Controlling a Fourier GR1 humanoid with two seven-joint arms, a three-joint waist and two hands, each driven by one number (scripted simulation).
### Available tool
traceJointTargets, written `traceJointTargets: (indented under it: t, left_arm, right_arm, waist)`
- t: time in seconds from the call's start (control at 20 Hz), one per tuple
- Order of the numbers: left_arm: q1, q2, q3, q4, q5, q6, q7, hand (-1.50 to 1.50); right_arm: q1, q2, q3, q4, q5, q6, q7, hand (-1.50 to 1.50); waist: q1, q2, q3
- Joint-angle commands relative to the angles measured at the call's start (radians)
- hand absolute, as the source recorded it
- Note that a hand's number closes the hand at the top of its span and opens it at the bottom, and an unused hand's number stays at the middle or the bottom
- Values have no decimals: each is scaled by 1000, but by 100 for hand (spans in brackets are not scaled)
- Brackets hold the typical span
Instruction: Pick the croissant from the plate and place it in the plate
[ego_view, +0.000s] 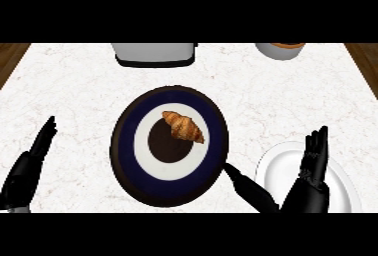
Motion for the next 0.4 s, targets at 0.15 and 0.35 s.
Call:
traceJointTargets:
  t: [0.15, 0.35]
  left_arm:
    - [22, -17, 3, -15, -8, 10, -12, 0]
    - [20, -39, -16, -22, -24, 21, 7, 0]
  right_arm:
    - [148, -264, 85, -172, -212, -223, -180, -150]
    - [169, -283, 83, -171, -316, -226, -254, -150]
  waist:
    - [1, -2, 1]
    - [-3, -2, 4]
